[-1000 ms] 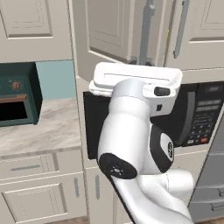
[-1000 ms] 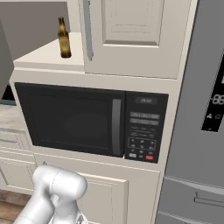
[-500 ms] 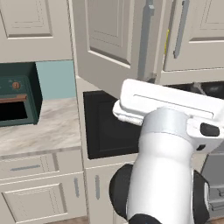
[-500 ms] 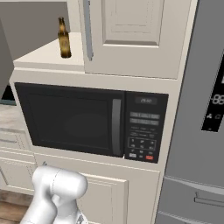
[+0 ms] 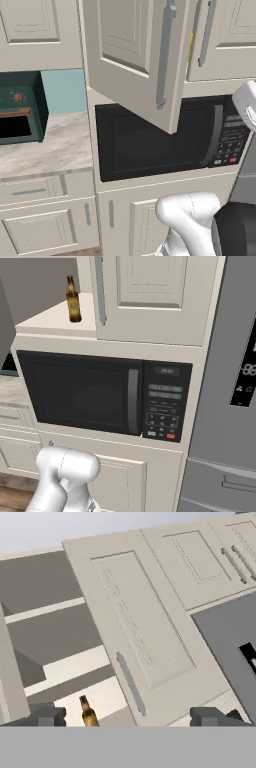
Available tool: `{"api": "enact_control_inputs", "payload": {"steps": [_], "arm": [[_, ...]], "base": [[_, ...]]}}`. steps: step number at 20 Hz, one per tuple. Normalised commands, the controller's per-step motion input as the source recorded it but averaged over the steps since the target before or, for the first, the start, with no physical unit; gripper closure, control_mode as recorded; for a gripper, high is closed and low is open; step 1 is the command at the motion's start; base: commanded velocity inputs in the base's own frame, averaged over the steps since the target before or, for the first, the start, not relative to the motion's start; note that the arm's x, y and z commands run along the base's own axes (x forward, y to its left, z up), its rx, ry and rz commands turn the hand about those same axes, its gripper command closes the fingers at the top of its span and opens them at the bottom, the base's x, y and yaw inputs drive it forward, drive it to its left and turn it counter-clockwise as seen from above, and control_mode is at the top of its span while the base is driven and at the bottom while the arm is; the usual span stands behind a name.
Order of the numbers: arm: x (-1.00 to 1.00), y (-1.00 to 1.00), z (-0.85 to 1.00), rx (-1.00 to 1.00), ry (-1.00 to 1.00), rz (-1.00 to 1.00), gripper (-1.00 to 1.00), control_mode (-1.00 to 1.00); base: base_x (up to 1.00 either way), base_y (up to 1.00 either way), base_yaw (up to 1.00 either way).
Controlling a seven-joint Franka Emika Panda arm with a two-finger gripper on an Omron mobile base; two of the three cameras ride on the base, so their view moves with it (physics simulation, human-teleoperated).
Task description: Open the cabinet directly in front. Then move the beer and the cup to the dining counter with the jar on it.
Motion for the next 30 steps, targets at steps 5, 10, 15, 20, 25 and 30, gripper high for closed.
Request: {"api": "enact_control_inputs", "payload": {"steps": [5,10,15,20,25,30], "arm": [[0.12,-0.55,-0.01,0.15,0.01,0.45,-1.0,-1.0],[0.5,-0.03,-0.05,0.04,0.0,0.34,-1.0,-1.0],[0.72,0.0,-0.04,0.0,0.0,0.26,-1.0,-1.0],[0.69,0.0,-0.01,0.0,0.0,0.26,-1.0,-1.0],[0.92,0.31,-0.07,0.0,0.01,0.27,-1.0,-1.0],[1.0,0.7,-0.07,0.0,0.03,0.27,-1.0,-1.0]], "base": [[0.0,0.0,0.0],[0.0,0.0,0.0],[0.0,0.0,0.0],[0.0,0.0,0.0],[0.0,0.0,0.0],[0.0,0.0,0.0]]}}
